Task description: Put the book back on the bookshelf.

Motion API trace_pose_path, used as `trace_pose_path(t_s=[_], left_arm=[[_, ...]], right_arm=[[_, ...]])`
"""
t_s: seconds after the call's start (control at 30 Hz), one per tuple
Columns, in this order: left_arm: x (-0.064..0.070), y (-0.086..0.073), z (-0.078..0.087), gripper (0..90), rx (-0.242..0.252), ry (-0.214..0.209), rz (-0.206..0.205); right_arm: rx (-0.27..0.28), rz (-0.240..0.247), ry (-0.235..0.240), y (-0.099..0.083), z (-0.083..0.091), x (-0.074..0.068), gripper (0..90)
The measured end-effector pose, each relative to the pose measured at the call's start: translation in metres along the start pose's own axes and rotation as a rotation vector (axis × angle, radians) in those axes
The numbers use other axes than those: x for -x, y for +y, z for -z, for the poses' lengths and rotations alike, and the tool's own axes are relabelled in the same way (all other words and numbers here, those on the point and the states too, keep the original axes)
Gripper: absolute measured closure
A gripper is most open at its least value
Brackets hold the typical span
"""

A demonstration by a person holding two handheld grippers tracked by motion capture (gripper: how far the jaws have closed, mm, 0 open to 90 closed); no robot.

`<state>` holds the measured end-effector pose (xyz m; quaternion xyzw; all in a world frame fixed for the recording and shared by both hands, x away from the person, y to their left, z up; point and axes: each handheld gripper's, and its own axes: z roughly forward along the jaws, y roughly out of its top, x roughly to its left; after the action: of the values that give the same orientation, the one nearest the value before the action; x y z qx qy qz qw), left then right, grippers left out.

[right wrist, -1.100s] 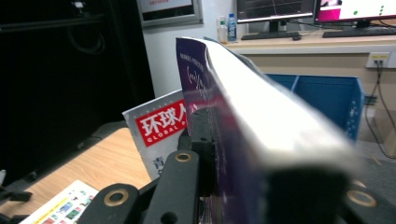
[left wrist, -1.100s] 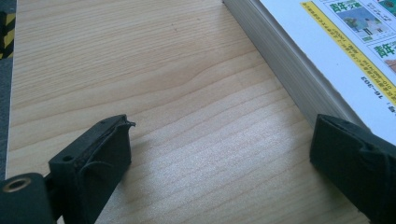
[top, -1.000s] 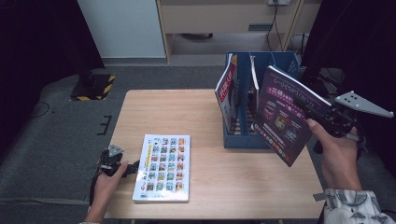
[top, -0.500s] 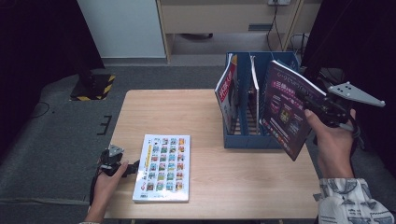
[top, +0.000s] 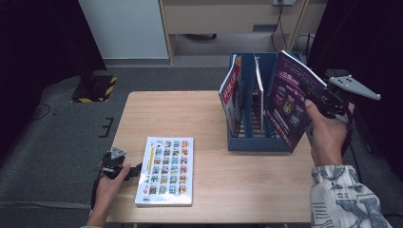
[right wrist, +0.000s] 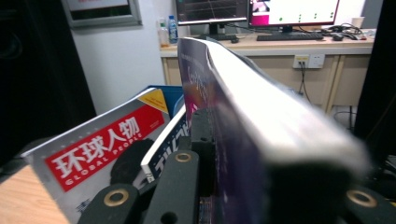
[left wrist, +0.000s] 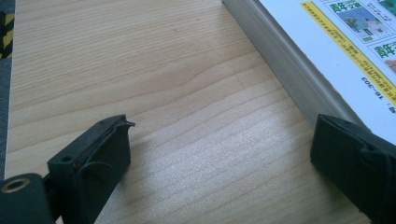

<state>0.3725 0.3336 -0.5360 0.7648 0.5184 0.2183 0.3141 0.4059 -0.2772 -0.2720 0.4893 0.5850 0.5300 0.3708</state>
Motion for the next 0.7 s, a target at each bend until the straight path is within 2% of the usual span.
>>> trace_pose_path(t_s=[0.13, 0.37, 0.57, 0.7], left_arm=[[0.000, 0.000, 0.000, 4.1, 0.000, 0.000, -0.001], [0.000, 0.000, 0.000, 4.1, 0.000, 0.000, -0.001], [0.000, 0.000, 0.000, 4.1, -0.001, 0.000, -0.001], [0.000, 0.000, 0.000, 4.1, 0.003, 0.000, 0.003]], right_arm=[[-0.002, 0.019, -0.031, 0.001, -0.013, -0.002, 83.9], [0.014, -0.015, -0.050, 0.001, -0.036, -0.005, 83.9], [-0.001, 0.010, -0.084, -0.001, -0.055, -0.011, 83.9], [0.005, 0.007, -0.098, -0.001, -0.066, -0.013, 83.9]])
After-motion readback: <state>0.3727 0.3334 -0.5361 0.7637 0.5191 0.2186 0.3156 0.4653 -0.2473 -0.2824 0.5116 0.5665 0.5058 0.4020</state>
